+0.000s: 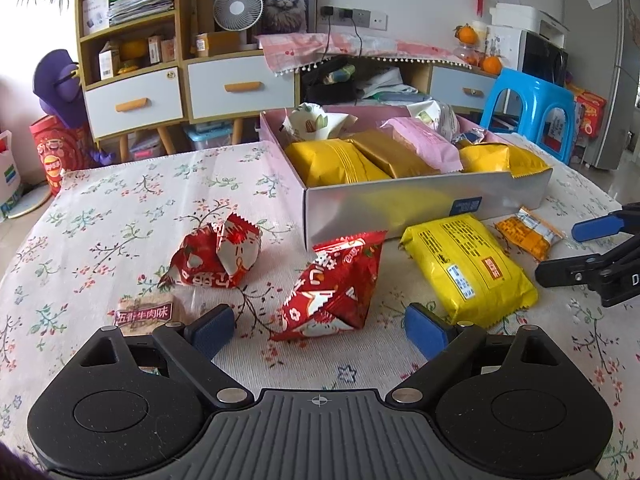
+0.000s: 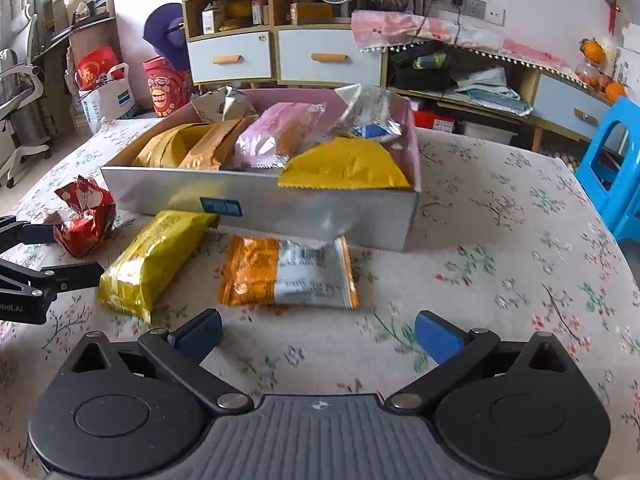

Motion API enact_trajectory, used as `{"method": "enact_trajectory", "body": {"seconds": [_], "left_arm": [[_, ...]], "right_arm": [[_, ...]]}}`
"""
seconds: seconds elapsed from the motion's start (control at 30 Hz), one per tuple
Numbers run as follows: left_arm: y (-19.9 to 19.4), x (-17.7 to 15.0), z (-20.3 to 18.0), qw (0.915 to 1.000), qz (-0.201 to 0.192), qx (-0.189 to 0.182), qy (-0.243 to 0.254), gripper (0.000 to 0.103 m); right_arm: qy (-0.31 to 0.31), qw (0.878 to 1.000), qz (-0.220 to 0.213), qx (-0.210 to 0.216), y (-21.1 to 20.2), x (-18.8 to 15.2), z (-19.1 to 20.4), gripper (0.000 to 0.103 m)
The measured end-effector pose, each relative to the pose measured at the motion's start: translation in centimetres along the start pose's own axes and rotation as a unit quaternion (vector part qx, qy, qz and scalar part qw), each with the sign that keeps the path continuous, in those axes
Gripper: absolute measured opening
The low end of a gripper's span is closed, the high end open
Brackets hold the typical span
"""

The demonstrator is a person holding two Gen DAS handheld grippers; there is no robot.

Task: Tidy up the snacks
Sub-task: 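Grasp the red candy pack with the left tool while the right tool grasps the orange-white bar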

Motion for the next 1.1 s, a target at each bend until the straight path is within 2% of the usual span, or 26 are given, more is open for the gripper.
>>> {"method": "enact_trajectory", "body": {"seconds": [0.17, 0.33, 0.5, 0.67, 0.7, 0.8, 0.87, 0.9, 1.1], "left_arm": [[0.6, 0.7, 0.1, 1.0000, -0.002, 0.005, -0.007, 0.090], [0.9, 1.1, 0.4, 0.9998, -0.010, 0.007, -0.018, 0.076], [0.8, 1.3, 0.5, 0.9996, -0.016, 0.005, -0.022, 0.062], [0.6, 1.4, 0.3, 0.9995, -0.019, 0.003, -0.023, 0.048], [0.6, 1.4, 0.3, 0.9995, -0.020, 0.003, -0.025, 0.044], [0.2, 1.1, 0.2, 0.9993, -0.020, 0.000, -0.032, 0.043], [-0.3, 0.8, 0.1, 0.9991, -0.019, -0.003, -0.037, 0.035], [-0.6, 0.6, 0.0, 0.9991, -0.018, -0.005, -0.037, 0.032], [-2.2, -0.4, -0.7, 0.9991, -0.012, -0.018, -0.038, 0.032]], "right_arm": [[-0.004, 1.000, -0.007, 0.003, 0.7, 0.8, 0.4, 0.094], [-0.009, 1.000, -0.014, 0.007, 1.1, 1.3, 0.6, 0.093], [-0.014, 1.000, -0.020, 0.012, 1.1, 1.7, 1.1, 0.082], [-0.022, 0.999, -0.025, 0.020, 0.8, 2.0, 1.7, 0.063], [-0.025, 0.999, -0.026, 0.022, 0.7, 2.0, 1.8, 0.062], [-0.035, 0.999, -0.030, 0.022, 0.5, 2.0, 2.1, 0.056], [-0.039, 0.998, -0.034, 0.020, 0.2, 2.1, 2.2, 0.049], [-0.039, 0.998, -0.033, 0.021, 0.0, 2.2, 2.1, 0.049], [-0.030, 0.999, -0.029, 0.035, -0.8, 1.6, 1.9, 0.048]]}}
Point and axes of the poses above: each gripper's, at about its wrist camera, not at the fingertips, and y roughly the way its jaws point, z to its left, x to its top, the point moved 9 cm from there along y, roughly the way its jaws point, and after that the axes turned 3 degrees about x, right-handed, at the moved point
